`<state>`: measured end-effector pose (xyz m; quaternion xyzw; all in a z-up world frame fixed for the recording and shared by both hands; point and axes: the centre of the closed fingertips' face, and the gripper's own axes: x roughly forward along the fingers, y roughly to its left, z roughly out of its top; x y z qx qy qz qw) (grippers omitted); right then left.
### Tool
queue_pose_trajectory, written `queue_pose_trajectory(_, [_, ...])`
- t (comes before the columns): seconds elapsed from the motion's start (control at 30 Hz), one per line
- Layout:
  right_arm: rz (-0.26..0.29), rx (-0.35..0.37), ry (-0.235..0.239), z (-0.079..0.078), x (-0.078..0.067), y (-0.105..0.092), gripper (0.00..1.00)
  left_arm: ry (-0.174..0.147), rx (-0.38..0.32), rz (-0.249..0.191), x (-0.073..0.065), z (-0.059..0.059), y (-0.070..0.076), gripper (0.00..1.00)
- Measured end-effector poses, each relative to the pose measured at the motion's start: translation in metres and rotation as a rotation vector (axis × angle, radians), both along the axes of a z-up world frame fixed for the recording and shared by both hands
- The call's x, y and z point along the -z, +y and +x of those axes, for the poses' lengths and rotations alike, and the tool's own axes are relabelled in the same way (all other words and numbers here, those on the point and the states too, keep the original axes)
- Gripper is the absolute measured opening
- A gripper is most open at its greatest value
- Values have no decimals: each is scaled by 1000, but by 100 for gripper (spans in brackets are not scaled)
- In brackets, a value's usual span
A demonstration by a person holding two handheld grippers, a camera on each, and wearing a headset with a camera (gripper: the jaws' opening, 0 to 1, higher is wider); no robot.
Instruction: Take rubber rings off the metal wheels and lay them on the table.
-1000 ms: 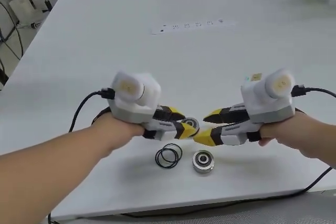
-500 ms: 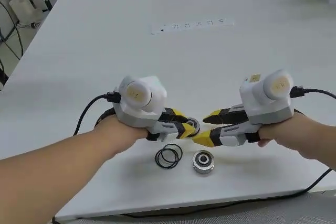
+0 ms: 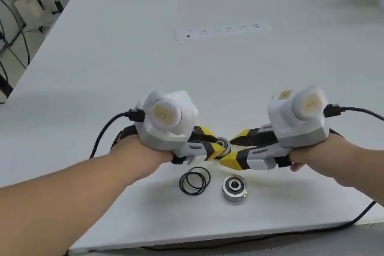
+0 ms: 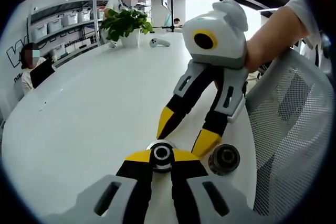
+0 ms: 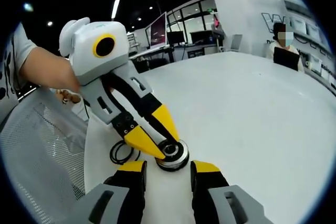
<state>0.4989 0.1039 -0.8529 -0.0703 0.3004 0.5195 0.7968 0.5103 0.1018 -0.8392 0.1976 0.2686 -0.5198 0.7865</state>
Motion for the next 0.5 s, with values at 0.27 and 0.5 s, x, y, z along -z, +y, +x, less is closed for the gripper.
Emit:
queue_pose_trajectory(0.27, [-14, 6, -22, 4, 1, 2, 24, 2, -5, -1, 0, 0, -1, 7])
queue_pose_trajectory(0.5, [-41, -8, -45, 2, 4, 0, 22, 4, -6, -2, 0, 0, 0, 7])
